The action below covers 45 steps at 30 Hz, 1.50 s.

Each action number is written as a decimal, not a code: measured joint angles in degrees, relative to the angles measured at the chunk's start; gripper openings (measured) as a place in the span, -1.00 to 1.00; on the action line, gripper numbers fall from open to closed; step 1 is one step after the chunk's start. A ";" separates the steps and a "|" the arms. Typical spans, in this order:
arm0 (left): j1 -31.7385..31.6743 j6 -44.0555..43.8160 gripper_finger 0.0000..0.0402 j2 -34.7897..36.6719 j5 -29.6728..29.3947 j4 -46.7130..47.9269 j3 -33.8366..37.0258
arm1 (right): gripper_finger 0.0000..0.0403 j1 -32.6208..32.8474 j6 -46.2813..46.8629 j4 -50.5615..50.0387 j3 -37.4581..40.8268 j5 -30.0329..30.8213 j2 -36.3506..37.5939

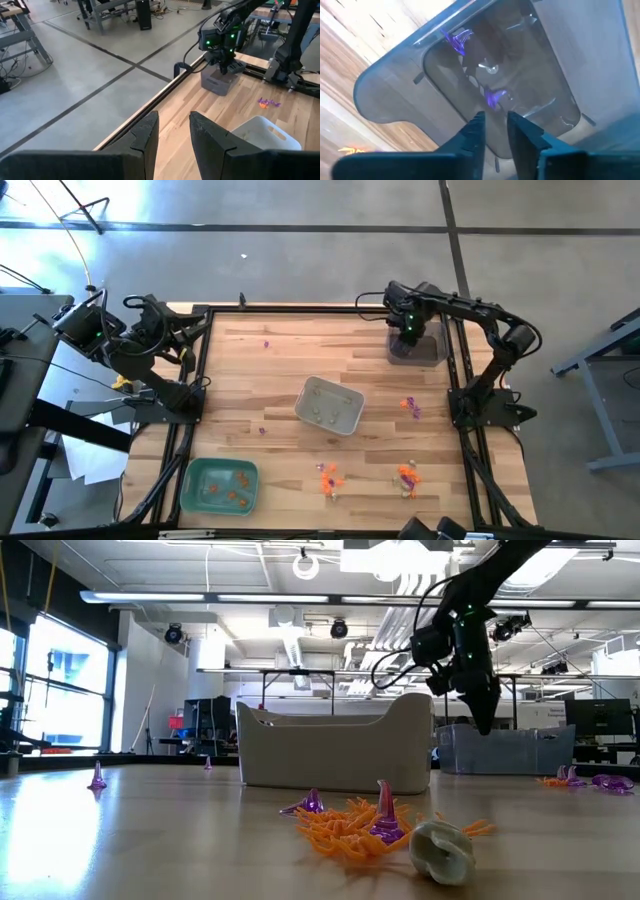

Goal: Sort Halloween decoration
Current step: Put the violet witch hat toy into the black bin

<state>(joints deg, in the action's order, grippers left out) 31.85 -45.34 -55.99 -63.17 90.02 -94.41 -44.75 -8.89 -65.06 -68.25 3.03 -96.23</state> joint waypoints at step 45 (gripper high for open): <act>-38.63 -10.93 -0.52 -2.53 28.81 -26.65 46.05 | -0.44 18.54 3.82 4.59 -25.12 3.03 5.73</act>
<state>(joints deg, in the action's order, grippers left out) -6.78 -56.27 -58.52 -34.36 63.37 -48.36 -26.21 -5.07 -60.47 -93.37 6.06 -90.50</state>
